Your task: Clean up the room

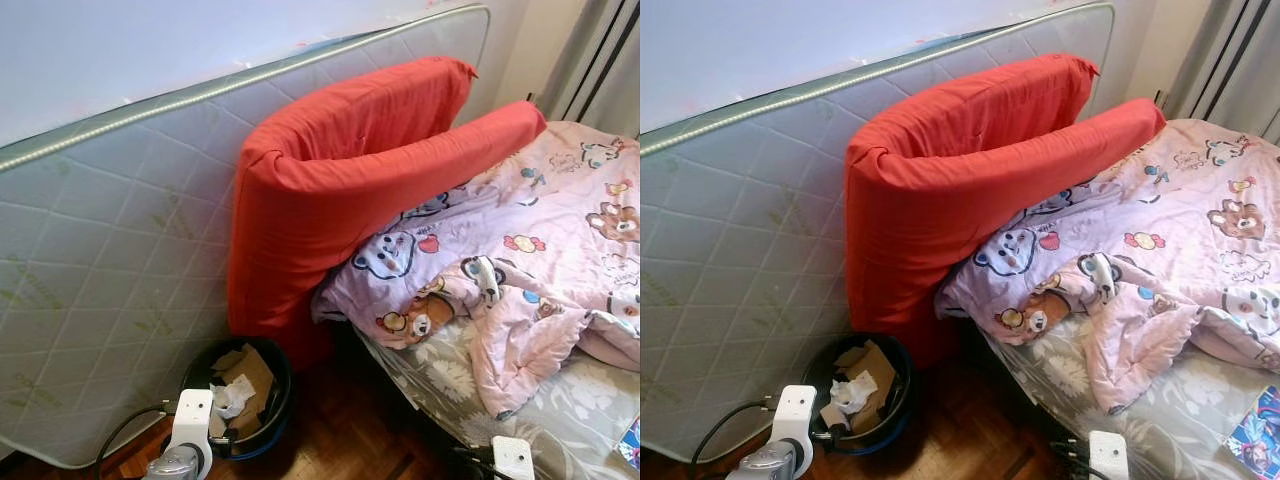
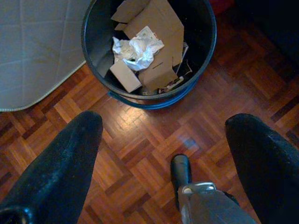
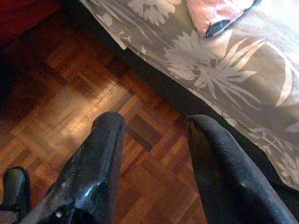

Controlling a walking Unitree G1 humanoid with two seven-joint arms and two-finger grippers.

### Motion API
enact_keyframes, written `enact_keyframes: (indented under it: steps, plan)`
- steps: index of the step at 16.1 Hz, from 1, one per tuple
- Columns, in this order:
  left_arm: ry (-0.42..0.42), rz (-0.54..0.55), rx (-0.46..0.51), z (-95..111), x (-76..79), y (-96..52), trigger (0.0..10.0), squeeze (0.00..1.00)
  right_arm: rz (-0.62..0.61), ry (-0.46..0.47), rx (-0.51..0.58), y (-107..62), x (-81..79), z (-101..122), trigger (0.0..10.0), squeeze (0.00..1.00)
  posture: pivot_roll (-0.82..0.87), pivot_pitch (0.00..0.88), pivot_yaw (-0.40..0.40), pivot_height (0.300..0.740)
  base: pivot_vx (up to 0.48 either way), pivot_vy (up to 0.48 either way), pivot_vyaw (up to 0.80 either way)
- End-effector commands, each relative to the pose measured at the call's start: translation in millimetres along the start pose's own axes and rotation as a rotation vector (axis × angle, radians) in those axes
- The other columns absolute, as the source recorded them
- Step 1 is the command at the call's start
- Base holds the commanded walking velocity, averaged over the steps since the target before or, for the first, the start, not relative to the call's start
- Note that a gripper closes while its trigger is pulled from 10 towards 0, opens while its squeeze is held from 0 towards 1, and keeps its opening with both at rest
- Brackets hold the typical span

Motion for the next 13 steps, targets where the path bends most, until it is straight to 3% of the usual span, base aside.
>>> enact_keyframes:
  steps: [1,3,7,13]
  plan:
    - [0.016,0.004,-0.017,-3.4,-0.9,-0.2,10.0,0.00,-0.006,0.010,-0.028,-0.8,-0.2,-6.7,10.0,0.00,0.09,0.000,0.004,0.740,0.000,-0.322,0.00]
    - [0.011,0.007,-0.021,-4.0,-1.0,-0.2,10.0,0.00,-0.030,0.021,-0.090,-3.2,4.1,-20.9,10.0,0.00,0.09,0.000,0.005,0.740,0.000,-0.171,-0.32]
    - [-0.003,0.006,-0.012,-2.3,-0.1,0.0,10.0,0.00,-0.021,0.018,-0.131,-6.0,0.1,-33.5,10.0,0.00,0.08,0.000,0.007,0.740,0.000,0.000,-0.80]
    - [0.003,0.010,-0.014,-0.8,-0.6,0.4,10.0,0.00,-0.018,0.020,-0.124,-5.1,-1.1,-30.7,10.0,0.00,0.08,0.000,0.010,0.740,0.000,0.000,-0.79]
Point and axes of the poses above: a point about 5 cm out from each wrist's last joint towards the gripper, its own y axis pointing out of the wrist towards the gripper, its own z axis along the axis of the wrist's last joint, x = y × z, the point moved 6 cm from there along y, pointing out of the wrist towards the gripper
